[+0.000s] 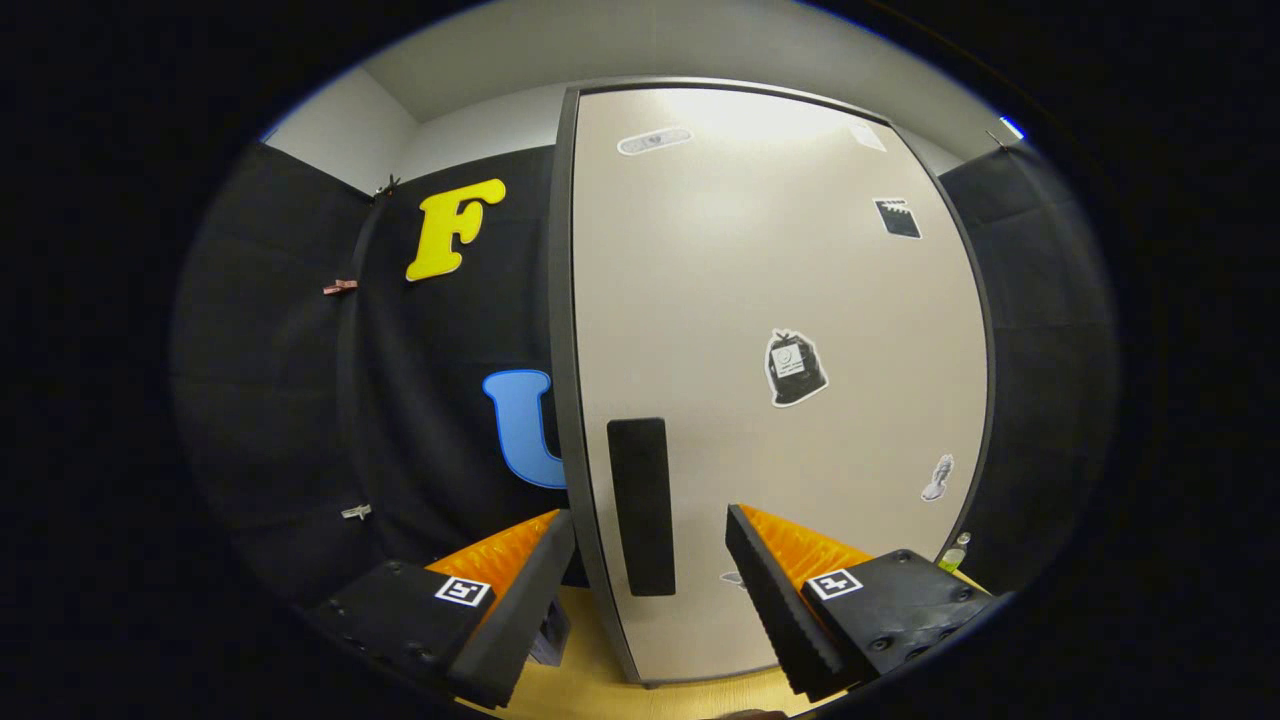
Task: Open the shoe cabinet door, grab the shoes and put them into the shoe cabinet, then close the shoe cabinet door.
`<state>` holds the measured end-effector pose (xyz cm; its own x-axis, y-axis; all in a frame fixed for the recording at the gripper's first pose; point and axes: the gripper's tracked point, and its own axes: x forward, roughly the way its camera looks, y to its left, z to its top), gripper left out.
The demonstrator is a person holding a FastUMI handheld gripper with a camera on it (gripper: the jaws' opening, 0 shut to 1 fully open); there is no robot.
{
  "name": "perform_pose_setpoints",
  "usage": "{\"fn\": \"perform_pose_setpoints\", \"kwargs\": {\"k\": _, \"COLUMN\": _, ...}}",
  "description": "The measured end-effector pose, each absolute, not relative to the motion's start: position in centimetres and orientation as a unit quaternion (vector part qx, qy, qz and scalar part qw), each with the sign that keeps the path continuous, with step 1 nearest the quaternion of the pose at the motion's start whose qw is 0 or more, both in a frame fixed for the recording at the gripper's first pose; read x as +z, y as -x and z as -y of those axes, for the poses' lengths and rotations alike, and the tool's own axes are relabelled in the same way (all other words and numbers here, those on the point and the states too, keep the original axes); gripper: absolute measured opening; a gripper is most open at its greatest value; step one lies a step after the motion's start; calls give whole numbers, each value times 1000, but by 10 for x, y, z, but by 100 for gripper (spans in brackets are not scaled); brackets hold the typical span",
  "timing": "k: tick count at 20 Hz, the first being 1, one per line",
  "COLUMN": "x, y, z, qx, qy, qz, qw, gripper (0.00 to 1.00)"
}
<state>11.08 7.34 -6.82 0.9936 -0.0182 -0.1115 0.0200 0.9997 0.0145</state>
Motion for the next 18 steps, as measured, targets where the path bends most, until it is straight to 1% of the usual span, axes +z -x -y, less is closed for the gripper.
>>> {"fn": "perform_pose_setpoints", "kwargs": {"k": 5, "x": -81, "y": -137, "z": -69, "qx": -25, "qy": -11, "qz": -63, "qw": 998, "gripper": 98}}
{"fn": "perform_pose_setpoints", "kwargs": {"k": 7, "x": -81, "y": -141, "z": -69, "qx": -29, "qy": -14, "qz": -60, "qw": 998, "gripper": 94}}
{"fn": "perform_pose_setpoints", "kwargs": {"k": 8, "x": -82, "y": -143, "z": -68, "qx": -32, "qy": -13, "qz": -60, "qw": 998, "gripper": 89}}
{"fn": "perform_pose_setpoints", "kwargs": {"k": 9, "x": -83, "y": -144, "z": -68, "qx": -34, "qy": -12, "qz": -62, "qw": 997, "gripper": 88}}
{"fn": "perform_pose_setpoints", "kwargs": {"k": 10, "x": -84, "y": -145, "z": -68, "qx": -37, "qy": -11, "qz": -63, "qw": 997, "gripper": 82}}
{"fn": "perform_pose_setpoints", "kwargs": {"k": 11, "x": -84, "y": -145, "z": -67, "qx": -39, "qy": -8, "qz": -65, "qw": 997, "gripper": 71}}
{"fn": "perform_pose_setpoints", "kwargs": {"k": 12, "x": -85, "y": -144, "z": -66, "qx": -46, "qy": -3, "qz": -66, "qw": 997, "gripper": 51}}
{"fn": "perform_pose_setpoints", "kwargs": {"k": 13, "x": -87, "y": -146, "z": -69, "qx": -43, "qy": 1, "qz": -69, "qw": 997, "gripper": 49}}
{"fn": "perform_pose_setpoints", "kwargs": {"k": 14, "x": -81, "y": -134, "z": -71, "qx": -47, "qy": 7, "qz": -65, "qw": 997, "gripper": 44}}
{"fn": "perform_pose_setpoints", "kwargs": {"k": 15, "x": -87, "y": -143, "z": -70, "qx": -48, "qy": 11, "qz": -70, "qw": 996, "gripper": 36}}
{"fn": "perform_pose_setpoints", "kwargs": {"k": 16, "x": -86, "y": -144, "z": -69, "qx": -50, "qy": 13, "qz": -70, "qw": 996, "gripper": 32}}
{"fn": "perform_pose_setpoints", "kwargs": {"k": 18, "x": -87, "y": -142, "z": -69, "qx": -50, "qy": 13, "qz": -75, "qw": 996, "gripper": 32}}
